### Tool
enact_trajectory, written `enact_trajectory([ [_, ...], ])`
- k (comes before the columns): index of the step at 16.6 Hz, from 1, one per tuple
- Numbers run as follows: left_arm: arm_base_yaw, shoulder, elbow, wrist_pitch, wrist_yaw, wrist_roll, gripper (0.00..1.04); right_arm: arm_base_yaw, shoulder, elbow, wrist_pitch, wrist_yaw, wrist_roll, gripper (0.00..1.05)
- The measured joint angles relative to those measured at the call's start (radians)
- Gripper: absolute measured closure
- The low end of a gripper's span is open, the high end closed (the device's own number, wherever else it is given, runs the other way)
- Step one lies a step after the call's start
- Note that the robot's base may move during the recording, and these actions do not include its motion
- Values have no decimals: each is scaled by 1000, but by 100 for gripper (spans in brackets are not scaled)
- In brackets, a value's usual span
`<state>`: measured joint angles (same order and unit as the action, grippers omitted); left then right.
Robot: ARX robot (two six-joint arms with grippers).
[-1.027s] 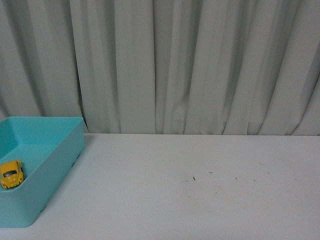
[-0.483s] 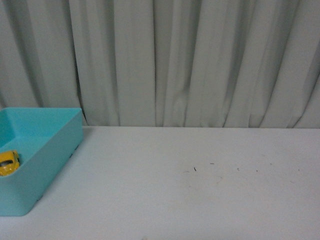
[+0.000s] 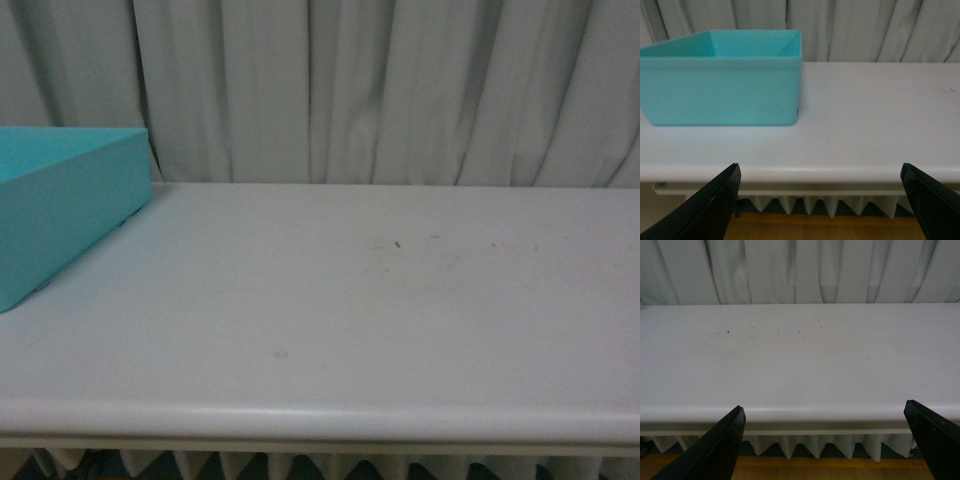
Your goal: Wind up and store yellow beetle toy
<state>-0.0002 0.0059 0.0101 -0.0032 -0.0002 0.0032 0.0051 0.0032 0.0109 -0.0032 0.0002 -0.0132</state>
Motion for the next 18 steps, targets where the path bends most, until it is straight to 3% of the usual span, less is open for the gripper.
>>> enact_trajectory([
  [18,0,0,0,-3,0,0,7,0,0,0,-3,0,3,7],
])
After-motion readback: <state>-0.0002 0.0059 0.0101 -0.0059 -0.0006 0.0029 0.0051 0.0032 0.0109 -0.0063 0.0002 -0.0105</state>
